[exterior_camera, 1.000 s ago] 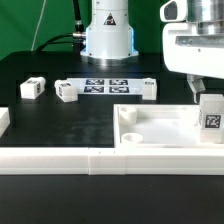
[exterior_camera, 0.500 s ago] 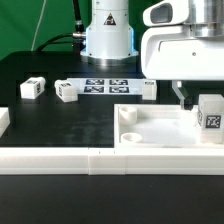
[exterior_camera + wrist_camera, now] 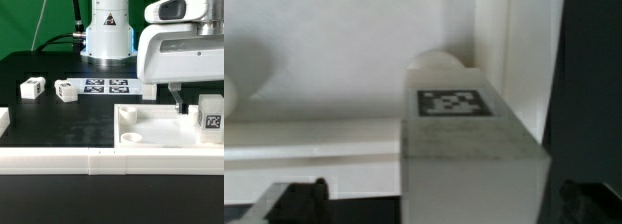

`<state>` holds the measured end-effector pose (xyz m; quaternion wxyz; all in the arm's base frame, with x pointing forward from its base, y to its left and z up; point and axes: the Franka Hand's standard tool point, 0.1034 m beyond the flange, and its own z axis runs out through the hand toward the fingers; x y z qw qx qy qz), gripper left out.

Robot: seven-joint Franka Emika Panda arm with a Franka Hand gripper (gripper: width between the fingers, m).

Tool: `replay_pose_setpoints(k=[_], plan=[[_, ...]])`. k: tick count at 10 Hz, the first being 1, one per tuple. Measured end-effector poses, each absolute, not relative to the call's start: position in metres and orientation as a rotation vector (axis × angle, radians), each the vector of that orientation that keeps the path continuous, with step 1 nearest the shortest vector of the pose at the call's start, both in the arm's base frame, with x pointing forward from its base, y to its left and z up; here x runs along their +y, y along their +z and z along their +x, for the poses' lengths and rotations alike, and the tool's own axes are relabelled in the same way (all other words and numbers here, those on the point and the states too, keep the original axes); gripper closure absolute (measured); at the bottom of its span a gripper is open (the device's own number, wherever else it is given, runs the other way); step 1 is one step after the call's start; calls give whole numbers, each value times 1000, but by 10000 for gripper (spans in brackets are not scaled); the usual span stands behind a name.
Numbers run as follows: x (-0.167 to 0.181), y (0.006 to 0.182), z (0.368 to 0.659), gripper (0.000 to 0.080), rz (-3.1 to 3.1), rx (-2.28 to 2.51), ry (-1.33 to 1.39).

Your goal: Assemble one leg

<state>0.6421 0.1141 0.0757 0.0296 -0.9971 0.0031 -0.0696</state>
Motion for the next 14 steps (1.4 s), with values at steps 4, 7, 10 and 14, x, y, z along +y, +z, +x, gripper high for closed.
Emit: replay_pose_setpoints(k=[4,7,10,14], plan=[[114,76,642,285,-3076,-16,-215],[113,76,642,509,-3075,22,-214],[111,76,643,509,-3046,294,-223],[98,75,641,504,-2939,845,-230]])
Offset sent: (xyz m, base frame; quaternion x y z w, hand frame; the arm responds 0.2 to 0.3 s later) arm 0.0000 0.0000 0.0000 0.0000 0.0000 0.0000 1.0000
